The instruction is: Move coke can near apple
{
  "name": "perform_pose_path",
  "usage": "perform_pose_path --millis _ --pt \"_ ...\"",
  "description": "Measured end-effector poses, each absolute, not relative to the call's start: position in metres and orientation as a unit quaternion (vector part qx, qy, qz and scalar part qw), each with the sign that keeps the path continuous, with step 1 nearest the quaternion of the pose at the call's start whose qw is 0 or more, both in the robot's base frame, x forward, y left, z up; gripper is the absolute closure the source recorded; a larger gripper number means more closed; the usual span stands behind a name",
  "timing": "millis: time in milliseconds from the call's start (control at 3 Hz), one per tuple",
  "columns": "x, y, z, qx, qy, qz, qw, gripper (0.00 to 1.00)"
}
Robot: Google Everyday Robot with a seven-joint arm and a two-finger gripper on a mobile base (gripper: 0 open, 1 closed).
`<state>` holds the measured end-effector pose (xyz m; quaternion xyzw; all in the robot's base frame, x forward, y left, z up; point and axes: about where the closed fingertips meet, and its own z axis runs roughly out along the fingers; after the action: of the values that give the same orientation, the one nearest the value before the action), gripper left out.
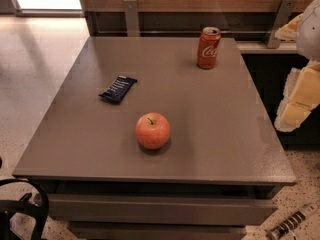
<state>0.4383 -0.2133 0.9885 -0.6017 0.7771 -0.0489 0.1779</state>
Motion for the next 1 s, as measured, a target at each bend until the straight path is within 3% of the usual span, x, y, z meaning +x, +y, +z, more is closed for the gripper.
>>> perform_pose_path --millis 667,1000 --pt "0.448 -0.221 0.991 -0.590 0.782 -0.050 0.196 0.00" --pt "0.472 -0.237 0.994 -0.562 0.791 -0.050 0.238 0.00"
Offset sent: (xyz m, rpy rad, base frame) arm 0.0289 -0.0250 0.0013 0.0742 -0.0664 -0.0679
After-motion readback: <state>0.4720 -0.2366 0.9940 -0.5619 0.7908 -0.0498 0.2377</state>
